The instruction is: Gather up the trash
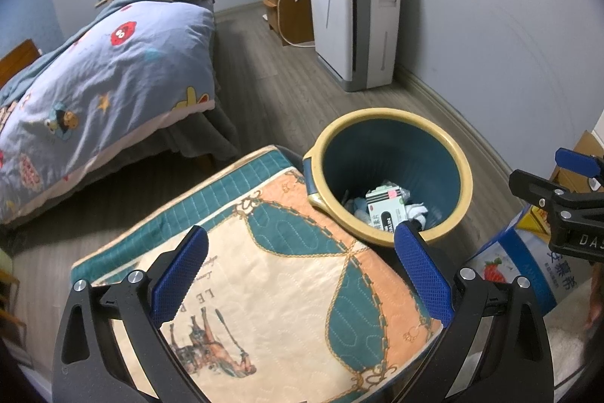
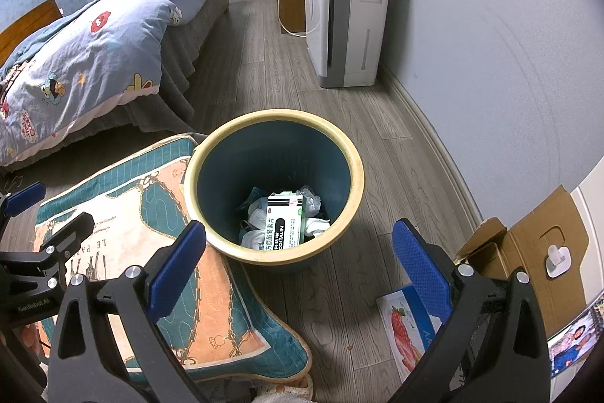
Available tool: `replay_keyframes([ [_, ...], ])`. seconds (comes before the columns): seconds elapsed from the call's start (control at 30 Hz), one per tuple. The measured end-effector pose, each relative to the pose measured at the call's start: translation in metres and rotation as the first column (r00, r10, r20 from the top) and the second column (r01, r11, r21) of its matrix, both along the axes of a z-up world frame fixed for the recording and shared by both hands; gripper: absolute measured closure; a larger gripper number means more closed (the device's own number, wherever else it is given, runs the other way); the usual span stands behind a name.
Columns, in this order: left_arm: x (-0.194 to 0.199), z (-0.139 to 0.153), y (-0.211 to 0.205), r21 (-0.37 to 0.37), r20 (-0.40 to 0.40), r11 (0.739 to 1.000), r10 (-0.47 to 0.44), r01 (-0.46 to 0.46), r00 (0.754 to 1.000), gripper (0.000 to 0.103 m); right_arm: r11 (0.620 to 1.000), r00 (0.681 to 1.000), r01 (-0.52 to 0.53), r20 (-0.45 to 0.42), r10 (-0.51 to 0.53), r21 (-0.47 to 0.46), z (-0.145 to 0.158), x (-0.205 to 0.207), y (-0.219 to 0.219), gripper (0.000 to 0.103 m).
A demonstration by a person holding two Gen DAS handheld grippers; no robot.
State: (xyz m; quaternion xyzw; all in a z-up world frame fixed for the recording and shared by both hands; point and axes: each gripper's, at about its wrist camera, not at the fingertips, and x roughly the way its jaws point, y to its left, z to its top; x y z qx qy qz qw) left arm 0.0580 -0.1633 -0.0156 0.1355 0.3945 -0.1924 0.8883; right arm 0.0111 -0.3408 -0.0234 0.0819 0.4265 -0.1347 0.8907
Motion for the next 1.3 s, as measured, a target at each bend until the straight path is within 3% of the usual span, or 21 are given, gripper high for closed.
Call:
replay_keyframes([
  [1.3,-0.0004,-0.0037,0.0007,-0.003,-0.023,1.0,-0.017,0.017,1.0,0.005,1.0,1.0,0.002,-0.006,-0.002,0.0,-0.0008,-0.0005,-0.0009,0.006],
])
